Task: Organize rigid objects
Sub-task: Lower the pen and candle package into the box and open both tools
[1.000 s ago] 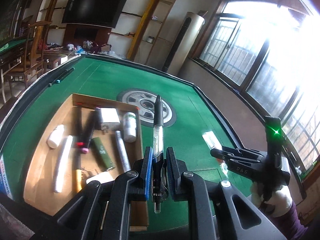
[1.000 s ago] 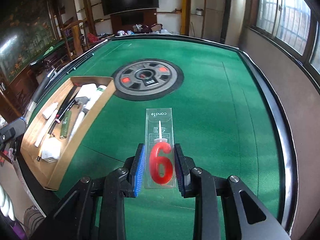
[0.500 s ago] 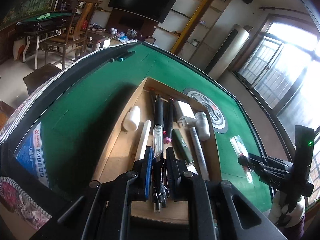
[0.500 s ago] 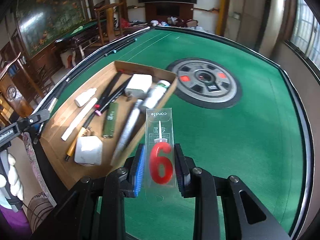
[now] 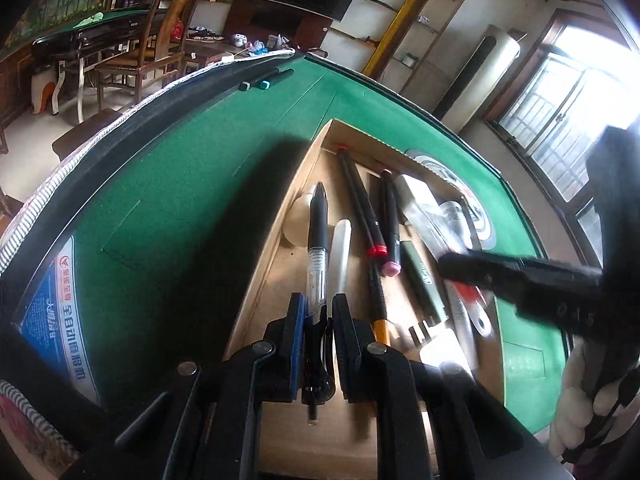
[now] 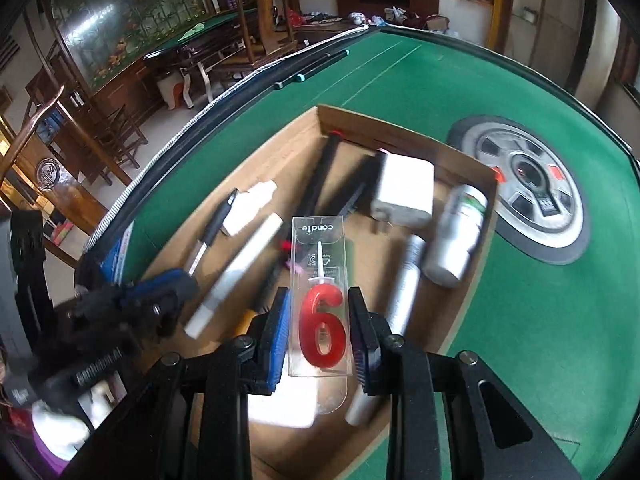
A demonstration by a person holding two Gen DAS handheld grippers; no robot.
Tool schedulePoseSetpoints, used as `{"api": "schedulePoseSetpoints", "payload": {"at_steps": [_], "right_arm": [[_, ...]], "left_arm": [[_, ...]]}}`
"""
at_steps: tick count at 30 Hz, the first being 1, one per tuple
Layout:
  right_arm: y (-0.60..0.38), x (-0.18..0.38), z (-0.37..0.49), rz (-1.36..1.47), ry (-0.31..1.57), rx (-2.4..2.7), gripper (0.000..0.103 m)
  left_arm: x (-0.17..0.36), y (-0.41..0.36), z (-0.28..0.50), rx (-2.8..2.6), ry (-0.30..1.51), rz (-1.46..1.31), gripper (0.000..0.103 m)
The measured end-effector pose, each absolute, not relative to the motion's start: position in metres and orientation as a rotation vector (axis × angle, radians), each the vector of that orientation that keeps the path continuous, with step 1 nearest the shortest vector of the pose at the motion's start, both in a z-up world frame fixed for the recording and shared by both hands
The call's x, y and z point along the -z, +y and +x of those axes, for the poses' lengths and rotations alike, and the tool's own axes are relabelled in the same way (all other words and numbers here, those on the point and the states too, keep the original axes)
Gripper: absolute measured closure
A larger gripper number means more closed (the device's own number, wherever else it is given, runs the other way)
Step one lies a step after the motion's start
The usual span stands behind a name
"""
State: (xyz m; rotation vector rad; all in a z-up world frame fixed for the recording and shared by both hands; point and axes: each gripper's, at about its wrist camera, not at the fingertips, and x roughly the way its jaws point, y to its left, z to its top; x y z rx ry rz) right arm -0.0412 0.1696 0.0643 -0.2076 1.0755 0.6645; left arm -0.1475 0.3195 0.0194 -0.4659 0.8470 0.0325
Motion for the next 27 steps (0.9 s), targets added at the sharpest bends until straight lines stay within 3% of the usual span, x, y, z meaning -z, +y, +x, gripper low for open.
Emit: {"api": "schedulePoseSetpoints", "payload": {"at_steps": [5, 9, 27], "right_arm": [[0.203, -0.055, -0.007, -0.071, 1.173, -0.699, 0.076], [0.223, -0.044, 0.022, 0.046, 1.232, -0.687, 0.076], [0.236, -0.020, 0.062, 0.184, 1.244, -0.572, 0.073]], "left_arm": [[-0.018, 0.324, -0.151, -0.004, 0.830, -0.496, 0.088], [-0.022, 0.330, -0.163, 0.020, 0.819, -0.551, 0.068], [-0.036, 0.332, -0.180, 0.069, 0.773, -0.598, 0.039]]}}
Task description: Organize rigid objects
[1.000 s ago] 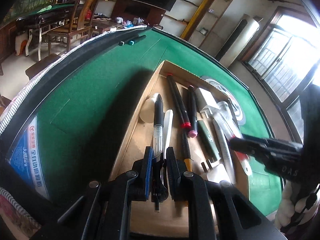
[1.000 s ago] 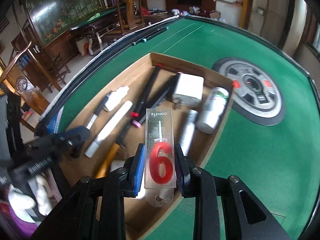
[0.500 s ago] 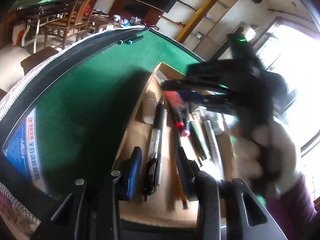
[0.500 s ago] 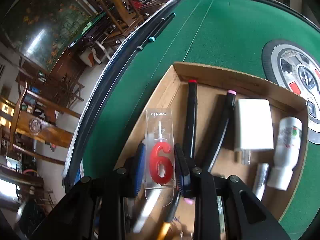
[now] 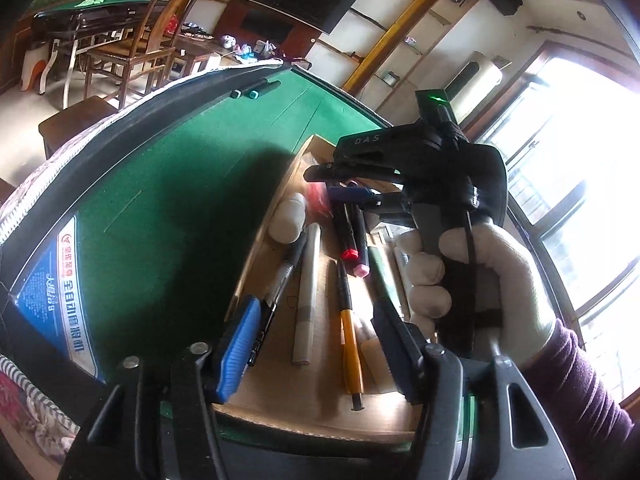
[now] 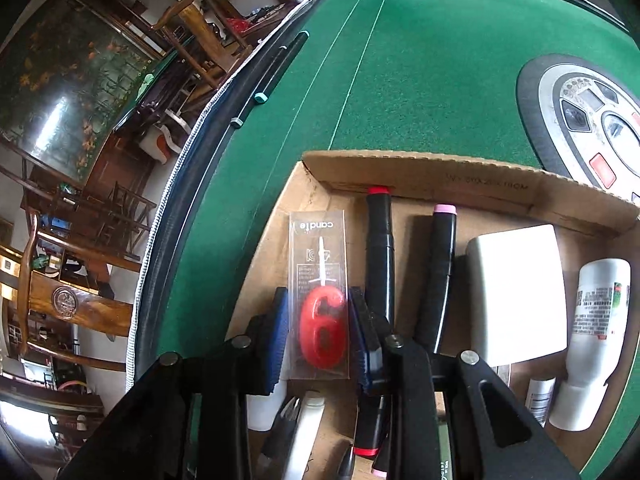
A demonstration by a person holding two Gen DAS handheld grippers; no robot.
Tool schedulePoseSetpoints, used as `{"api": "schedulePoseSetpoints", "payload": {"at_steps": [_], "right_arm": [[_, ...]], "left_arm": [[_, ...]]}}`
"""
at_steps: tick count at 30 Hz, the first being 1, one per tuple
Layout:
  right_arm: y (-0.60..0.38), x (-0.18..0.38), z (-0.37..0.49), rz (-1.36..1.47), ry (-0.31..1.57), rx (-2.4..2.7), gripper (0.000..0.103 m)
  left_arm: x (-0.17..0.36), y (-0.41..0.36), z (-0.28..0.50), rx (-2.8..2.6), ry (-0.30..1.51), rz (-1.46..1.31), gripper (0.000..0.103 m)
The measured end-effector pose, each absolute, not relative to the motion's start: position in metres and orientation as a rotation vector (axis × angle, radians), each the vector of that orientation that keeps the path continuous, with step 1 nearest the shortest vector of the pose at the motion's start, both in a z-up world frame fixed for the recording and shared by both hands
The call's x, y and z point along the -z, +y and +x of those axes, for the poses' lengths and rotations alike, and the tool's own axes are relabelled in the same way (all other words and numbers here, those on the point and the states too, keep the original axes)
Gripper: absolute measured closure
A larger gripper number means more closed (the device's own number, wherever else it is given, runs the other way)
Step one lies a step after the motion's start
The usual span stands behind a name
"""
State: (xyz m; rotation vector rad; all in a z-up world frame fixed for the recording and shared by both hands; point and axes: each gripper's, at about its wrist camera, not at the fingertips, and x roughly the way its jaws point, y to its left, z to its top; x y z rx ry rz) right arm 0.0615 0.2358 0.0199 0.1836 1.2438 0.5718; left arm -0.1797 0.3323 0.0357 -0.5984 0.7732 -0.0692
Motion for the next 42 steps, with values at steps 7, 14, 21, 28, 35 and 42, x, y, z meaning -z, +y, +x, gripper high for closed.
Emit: {"api": "schedulePoseSetpoints", "payload": {"at_steps": [7, 14, 21, 28, 35, 42], "right_arm": [[0.218, -0.056, 0.048, 0.157, 1.116, -0.643, 0.063], [0.153, -0.092, 0.003, 0.101, 0.947, -0.608, 0.037], [0.078, -0.085, -0.039, 0.163, 0.842, -0.492, 0.030], [0.035, -0.064, -0.064, 0.105, 0.787, -0.395, 0.028], [0.001, -0.044, -0.074, 0.153, 0.796, -0.371, 0.027], [-0.018, -0.038, -0.081, 0.161, 0.753, -0.367, 0.027]], "left_arm": [[-0.040, 0.330, -0.181, 0.038, 0.779, -0.599, 0.031], [-0.056, 0.309, -0.187, 0.007, 0.749, -0.520, 0.030], [-0.086, 0.255, -0.192, -0.104, 0.658, -0.299, 0.025], [-0.113, 0.216, -0.210, -0.318, 0.471, -0.135, 0.004], [-0.117, 0.193, -0.197, -0.390, 0.486, -0.073, 0.001], [-0.106, 0.173, -0.180, -0.385, 0.573, -0.034, 0.001]]}}
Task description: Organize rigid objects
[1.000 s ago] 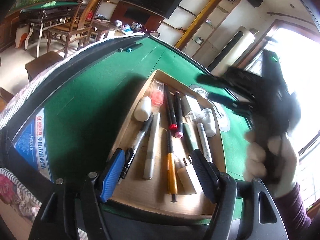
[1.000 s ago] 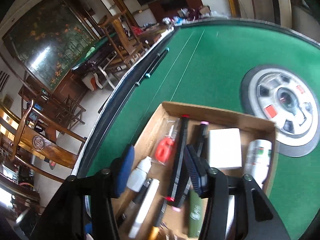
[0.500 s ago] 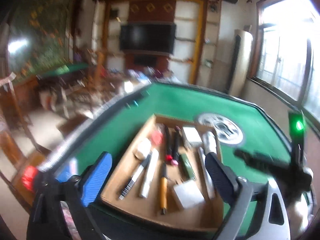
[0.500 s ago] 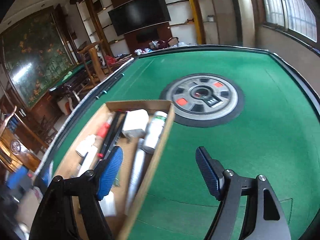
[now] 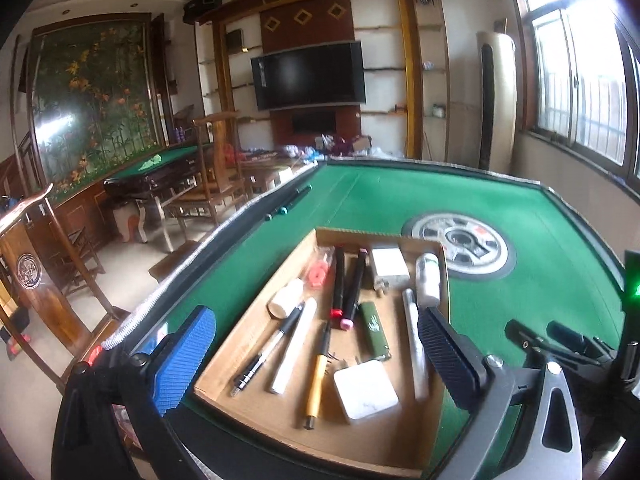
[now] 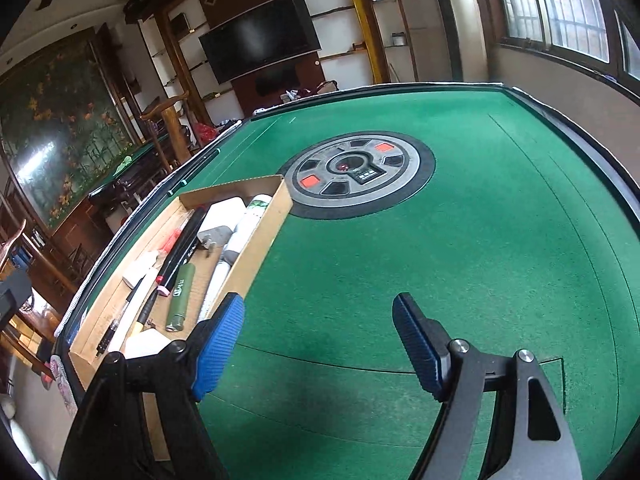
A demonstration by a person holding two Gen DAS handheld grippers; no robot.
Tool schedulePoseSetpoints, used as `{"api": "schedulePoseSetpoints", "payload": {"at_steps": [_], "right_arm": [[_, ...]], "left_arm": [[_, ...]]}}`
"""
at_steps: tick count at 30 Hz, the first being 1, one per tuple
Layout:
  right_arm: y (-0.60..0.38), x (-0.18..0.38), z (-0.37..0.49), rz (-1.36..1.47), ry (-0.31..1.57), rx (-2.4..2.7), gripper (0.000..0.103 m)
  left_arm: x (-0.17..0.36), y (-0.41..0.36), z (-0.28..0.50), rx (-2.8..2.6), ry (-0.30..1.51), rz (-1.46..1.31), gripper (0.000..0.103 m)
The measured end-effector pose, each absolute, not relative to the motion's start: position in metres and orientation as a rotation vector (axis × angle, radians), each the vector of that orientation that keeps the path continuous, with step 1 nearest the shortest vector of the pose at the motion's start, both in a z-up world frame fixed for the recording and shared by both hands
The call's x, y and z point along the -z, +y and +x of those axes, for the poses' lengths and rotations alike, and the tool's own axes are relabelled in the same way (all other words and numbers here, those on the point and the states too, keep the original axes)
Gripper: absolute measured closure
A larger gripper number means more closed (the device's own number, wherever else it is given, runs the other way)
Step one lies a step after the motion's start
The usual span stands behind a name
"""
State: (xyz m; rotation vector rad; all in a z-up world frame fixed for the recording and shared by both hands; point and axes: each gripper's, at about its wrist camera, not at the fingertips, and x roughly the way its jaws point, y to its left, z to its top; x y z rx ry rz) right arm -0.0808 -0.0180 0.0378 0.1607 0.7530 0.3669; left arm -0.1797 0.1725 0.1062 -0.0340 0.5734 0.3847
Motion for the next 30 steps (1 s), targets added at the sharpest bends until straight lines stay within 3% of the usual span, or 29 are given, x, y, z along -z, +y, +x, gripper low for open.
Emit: {"api": "schedulePoseSetpoints", "payload": {"at_steps": [23, 26, 30], "right_arm": [[-0.029, -0.033, -0.080, 0.240, 0.764, -0.400, 0.022], [-0.030, -0.032, -0.079, 0.241, 0.772, -0.399, 0.022], [-0.030, -0.032, -0.078, 0.237, 0.776, -0.401, 0.022]], "left_arm": [[-0.074, 0.166, -0.155, -0.341, 0.712, -0.062, 0.001], [-0.083, 0.171, -0.166, -0.357, 0.624, -0.083, 0.001], [-0.124, 0.178, -0.219, -0.391, 0.276, -0.132, 0.001]]}}
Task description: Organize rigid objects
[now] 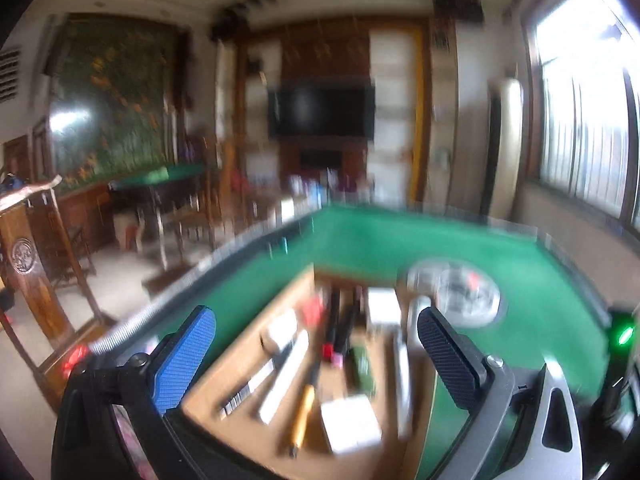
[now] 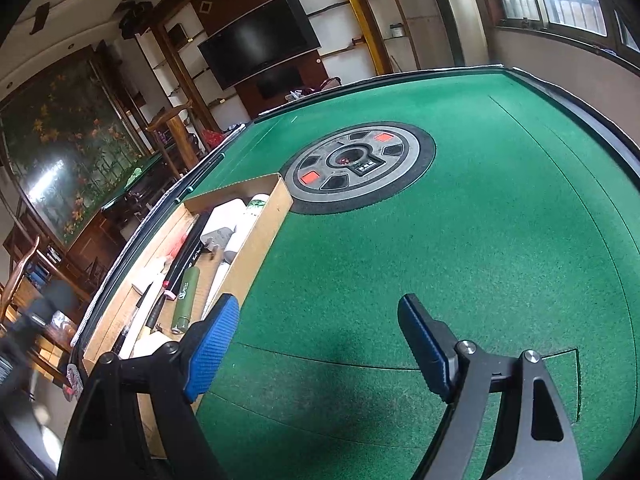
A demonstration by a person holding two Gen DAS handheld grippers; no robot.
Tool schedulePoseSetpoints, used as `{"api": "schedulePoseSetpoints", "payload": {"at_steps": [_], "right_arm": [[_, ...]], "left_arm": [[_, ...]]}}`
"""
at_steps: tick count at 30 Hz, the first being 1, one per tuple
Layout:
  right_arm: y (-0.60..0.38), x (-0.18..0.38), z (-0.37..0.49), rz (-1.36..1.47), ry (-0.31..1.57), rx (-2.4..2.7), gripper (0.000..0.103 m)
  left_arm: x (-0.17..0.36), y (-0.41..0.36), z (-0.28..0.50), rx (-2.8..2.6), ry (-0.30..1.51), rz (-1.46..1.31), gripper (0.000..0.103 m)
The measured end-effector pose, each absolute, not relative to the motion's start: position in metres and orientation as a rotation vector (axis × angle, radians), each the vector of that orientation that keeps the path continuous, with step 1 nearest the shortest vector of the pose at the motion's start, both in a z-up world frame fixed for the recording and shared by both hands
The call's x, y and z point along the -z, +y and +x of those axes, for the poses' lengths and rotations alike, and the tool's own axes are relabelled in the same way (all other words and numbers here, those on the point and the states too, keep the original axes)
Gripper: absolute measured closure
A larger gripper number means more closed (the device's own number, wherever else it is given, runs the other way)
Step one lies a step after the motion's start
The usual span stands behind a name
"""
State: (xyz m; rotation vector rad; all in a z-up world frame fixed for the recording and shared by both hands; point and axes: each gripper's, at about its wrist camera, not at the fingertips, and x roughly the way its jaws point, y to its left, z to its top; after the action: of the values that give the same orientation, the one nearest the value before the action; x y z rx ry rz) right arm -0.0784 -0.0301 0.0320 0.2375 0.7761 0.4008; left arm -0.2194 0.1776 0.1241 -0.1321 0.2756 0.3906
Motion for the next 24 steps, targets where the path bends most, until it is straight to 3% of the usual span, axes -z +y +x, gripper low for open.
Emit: {"api": "schedulePoseSetpoints", "payload": {"at_steps": [4, 11, 16, 24], "right_arm": [[-0.030, -0.035, -0.082, 0.235, 0.745, -0.399, 0.022], [-0.023, -0.049, -0.099, 0.118, 0.686, -0.389, 0.022], [-0.002, -0.060, -0.127, -0.090, 0.616, -0.373, 0.016], [0.012, -0.054, -0.137, -0.168, 0.616, -0.390, 0.015]], "left_arm": [[-0.150, 0.175, -0.261, -0.453, 0.003, -0.148, 0.001], [-0.143, 0.192, -0.213, -0.276, 0.299, -0.255, 0.001], [-0.114, 0.196, -0.195, -0.354, 0.397, -0.257, 0.001], [-0.080, 0.207, -0.175, -0.390, 0.523, -0.258, 0.001]]}}
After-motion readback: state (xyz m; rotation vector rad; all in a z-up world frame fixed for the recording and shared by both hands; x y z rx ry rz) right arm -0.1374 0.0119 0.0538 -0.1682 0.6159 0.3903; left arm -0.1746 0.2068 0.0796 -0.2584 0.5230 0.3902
